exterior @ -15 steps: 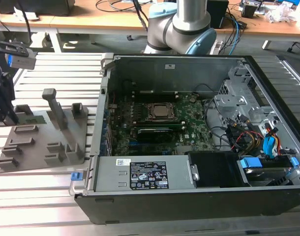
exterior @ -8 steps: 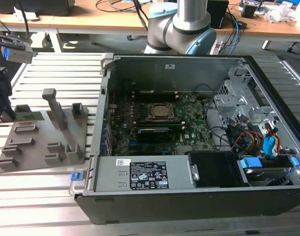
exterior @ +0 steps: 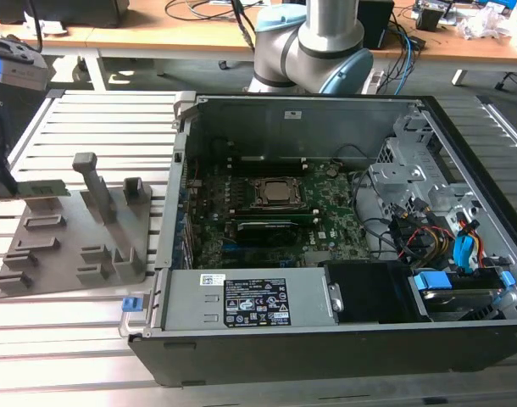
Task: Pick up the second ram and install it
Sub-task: 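Pick up the second ram and move it above second insertion slot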
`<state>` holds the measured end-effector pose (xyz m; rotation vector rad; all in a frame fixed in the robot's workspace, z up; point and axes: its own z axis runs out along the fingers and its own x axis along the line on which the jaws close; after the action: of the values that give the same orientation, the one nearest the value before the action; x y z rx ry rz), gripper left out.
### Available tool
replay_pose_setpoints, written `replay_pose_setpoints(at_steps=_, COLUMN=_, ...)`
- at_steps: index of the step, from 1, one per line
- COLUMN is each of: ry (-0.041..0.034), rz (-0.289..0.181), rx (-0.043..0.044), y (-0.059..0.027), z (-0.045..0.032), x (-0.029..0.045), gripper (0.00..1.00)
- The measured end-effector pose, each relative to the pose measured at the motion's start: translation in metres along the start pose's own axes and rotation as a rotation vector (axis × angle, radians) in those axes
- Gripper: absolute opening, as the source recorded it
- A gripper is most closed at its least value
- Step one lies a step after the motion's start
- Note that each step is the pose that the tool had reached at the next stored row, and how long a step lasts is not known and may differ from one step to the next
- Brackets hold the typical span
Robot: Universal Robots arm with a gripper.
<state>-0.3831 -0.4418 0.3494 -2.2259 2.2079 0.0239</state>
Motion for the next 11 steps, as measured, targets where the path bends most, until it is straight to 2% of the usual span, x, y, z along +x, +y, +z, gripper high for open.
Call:
replay_pose_setpoints(at_steps=4, ry=0.0, rz=0.0, rx=0.0001, y=0.0001, z=-0.0144, x=-0.0002, gripper=0.14)
replay_pose_setpoints(at_steps=6, ry=0.0, rz=0.0, rx=0.0, y=0.0001, z=-0.0193, x=-0.0003, gripper=0.14)
replay_pose_setpoints(at_steps=9, ry=0.0, rz=0.0, rx=0.0, y=0.0002, z=-0.0337, x=-0.0005, gripper=0.14)
replay_pose_setpoints(at_steps=11, ry=0.0, rz=0.0, rx=0.0, y=0.0003, z=-0.0389, x=-0.0006, gripper=0.14)
